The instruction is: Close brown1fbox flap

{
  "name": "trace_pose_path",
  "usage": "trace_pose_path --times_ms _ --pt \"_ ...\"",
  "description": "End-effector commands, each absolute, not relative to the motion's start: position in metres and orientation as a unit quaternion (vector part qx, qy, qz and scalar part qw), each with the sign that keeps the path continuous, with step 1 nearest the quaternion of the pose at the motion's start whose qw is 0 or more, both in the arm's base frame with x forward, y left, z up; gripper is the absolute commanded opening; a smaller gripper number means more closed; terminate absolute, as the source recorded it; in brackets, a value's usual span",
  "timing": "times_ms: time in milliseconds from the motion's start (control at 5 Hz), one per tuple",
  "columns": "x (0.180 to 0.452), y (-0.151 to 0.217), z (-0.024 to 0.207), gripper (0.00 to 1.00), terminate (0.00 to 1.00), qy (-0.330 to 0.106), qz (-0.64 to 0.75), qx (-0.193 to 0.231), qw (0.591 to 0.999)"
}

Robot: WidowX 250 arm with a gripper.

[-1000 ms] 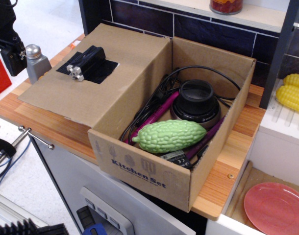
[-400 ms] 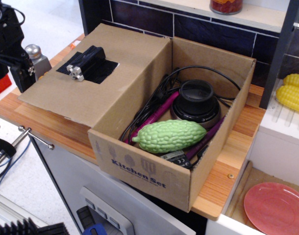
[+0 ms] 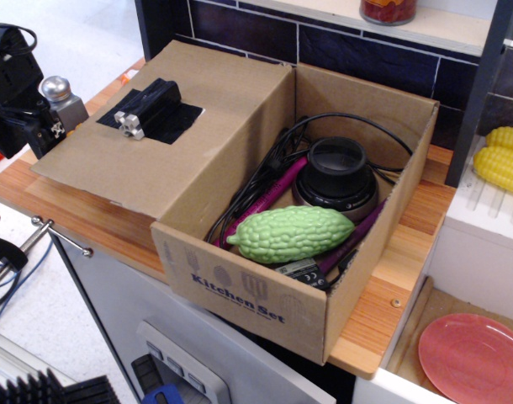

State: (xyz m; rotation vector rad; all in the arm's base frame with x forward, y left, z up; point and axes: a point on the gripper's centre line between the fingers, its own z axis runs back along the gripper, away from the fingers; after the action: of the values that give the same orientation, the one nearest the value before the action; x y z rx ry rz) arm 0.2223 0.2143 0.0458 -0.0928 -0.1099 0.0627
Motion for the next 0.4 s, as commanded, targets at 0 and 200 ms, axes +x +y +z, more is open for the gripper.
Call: trace_pose_path --times_ms 0,200 --pt "0.2267 0.2138 0.0660 1.00 0.00 -0.071 0.062 -0.159 0.983" --pt "0.2281 0.2081 0.0755 1.00 0.00 -0.068 0.069 -0.189 0.977"
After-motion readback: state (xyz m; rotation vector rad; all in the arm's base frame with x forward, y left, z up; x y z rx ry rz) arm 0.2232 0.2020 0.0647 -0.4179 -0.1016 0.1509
